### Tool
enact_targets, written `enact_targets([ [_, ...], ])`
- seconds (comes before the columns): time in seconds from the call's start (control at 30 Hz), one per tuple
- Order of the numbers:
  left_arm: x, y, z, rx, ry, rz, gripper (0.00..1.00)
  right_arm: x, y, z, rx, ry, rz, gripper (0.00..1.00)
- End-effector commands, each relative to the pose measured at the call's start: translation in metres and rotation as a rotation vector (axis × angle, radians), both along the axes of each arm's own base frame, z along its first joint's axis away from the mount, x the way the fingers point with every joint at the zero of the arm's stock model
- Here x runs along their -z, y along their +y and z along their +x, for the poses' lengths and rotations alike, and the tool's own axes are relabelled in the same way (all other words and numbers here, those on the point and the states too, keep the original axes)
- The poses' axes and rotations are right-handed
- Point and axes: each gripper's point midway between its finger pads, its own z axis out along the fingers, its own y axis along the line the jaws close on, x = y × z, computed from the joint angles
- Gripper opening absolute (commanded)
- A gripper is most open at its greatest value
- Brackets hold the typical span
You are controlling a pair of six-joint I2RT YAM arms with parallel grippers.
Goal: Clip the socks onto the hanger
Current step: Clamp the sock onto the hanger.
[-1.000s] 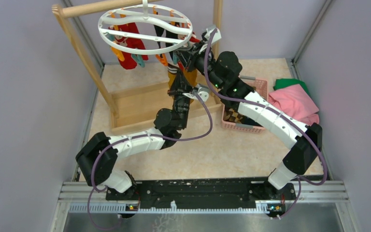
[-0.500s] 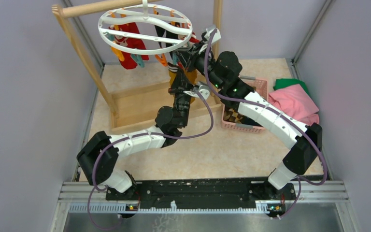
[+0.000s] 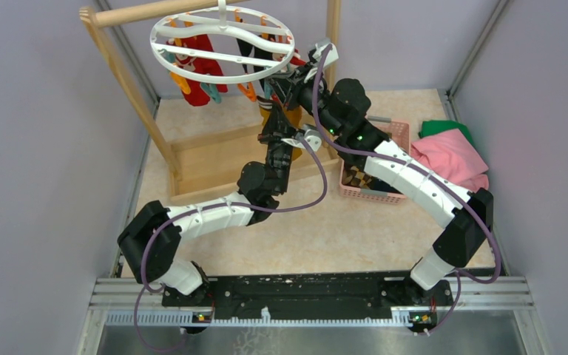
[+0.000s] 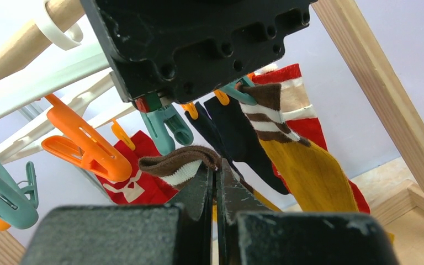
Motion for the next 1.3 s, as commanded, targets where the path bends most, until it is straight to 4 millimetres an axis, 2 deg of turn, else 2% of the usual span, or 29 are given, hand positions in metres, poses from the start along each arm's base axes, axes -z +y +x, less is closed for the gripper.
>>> enact_targets([
  [0.0, -0.02, 0.003, -0.002, 0.006, -0.043, -0.036, 0.0, -0.027, -0.001, -0.009, -0.012, -0.054, 0.033, 0.0],
  [0.23, -0.009, 0.001, 0.005, 0.023, -0.005, -0.034, 0.0, -0.035, -0.005, -0.016, -0.022, -0.073, 0.059, 0.0],
  [0.37, -0.008, 0.0, 0.007, 0.026, 0.001, -0.026, 0.0, -0.033, -0.005, -0.015, -0.021, -0.071, 0.05, 0.0],
  [1.0, -0.025, -0.001, 0.006, 0.027, -0.026, -0.012, 0.0, -0.026, -0.004, -0.012, -0.01, -0.073, 0.02, 0.0],
  [1.27, -0.032, 0.008, 0.001, 0.01, -0.032, -0.033, 0.0, -0.025, -0.007, -0.01, 0.013, -0.086, 0.009, 0.0],
])
